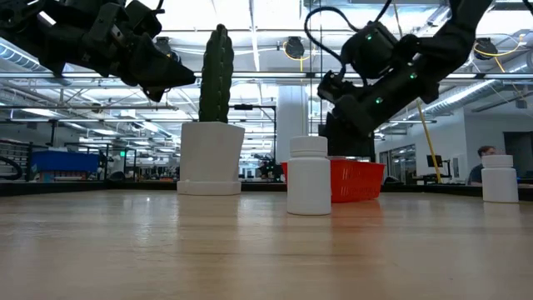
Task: Pick and place pill bottles into a basket
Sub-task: Put the white pill bottle into the red bin
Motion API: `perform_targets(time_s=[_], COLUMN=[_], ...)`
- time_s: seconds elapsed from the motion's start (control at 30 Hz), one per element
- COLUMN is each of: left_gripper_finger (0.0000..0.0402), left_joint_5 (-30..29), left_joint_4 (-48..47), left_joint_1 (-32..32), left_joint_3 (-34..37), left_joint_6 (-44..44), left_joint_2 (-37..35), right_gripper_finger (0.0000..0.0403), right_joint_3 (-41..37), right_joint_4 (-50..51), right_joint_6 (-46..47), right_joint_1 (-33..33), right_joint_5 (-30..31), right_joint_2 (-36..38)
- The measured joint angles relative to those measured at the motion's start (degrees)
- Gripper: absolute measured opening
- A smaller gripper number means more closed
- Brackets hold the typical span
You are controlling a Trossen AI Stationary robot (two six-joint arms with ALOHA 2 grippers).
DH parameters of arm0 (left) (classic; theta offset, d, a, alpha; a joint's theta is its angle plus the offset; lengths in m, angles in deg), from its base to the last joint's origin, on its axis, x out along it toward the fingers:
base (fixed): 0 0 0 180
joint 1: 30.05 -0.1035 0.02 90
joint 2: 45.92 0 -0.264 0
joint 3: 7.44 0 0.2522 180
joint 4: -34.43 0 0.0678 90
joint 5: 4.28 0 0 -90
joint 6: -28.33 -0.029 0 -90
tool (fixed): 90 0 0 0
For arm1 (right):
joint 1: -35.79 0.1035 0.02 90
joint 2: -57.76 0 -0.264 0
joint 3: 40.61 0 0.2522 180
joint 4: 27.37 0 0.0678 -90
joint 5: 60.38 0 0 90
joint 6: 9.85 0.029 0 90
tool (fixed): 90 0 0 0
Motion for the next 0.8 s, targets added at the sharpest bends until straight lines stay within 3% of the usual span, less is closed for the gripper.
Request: perform_targets(time_s=[0.37,0.8], left_gripper_finger=[0.0062,0.0062], left_joint_5=[0.04,0.09], left_joint_4=[-0.27,-0.35], left_joint_1=[0.00,0.00], left_joint_3=[0.00,0.00], left_joint_6=[0.25,0.33], left_joint_2=[0.02,0.02], right_gripper_finger=[0.0183,0.0191], right_joint_3=[1.17,0.93], right_joint_4=[-0.65,-0.01], right_joint_6=[-0.40,-3.40], right_joint_1=[-0.23,-0.16], right_joint_5=[0.05,0.14], right_joint_2=[-3.30,1.53])
